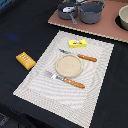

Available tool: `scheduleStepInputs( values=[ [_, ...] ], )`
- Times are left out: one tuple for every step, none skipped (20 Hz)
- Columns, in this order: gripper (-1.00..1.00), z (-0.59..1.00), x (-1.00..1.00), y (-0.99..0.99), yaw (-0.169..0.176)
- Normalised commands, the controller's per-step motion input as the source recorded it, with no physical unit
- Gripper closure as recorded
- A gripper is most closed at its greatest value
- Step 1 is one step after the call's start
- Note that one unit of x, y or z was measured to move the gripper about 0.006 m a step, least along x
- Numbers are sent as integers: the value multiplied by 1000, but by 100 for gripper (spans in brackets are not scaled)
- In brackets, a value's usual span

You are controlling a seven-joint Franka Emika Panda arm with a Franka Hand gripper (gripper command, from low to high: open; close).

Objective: Interact with the objects in diverse but meaningful ways.

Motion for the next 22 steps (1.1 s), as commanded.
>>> scheduleStepInputs(
  values=[
    [-100,806,-351,83,-78],
    [-100,729,-306,0,-78],
    [-100,666,-283,0,-75],
    [-100,589,-234,-80,-78],
    [-100,511,-217,-154,-88],
    [-100,460,-146,-294,-93],
    [-100,386,-40,-443,-112],
    [-100,311,0,-566,-125],
    [-100,229,34,-706,-133],
    [-100,289,146,-726,-122],
    [-100,371,251,-749,-87],
    [-100,297,277,-746,-81],
    [-100,191,286,-766,-72],
    [-100,129,283,-780,-68],
    [-100,83,297,-809,-55],
    [-100,66,311,-831,-45],
    [-100,51,323,-863,-29],
    [-100,46,337,-894,-6],
    [-100,57,354,-940,0],
    [-100,17,369,-914,0],
    [-100,0,371,-897,0],
    [-100,0,371,-900,0]
  ],
)
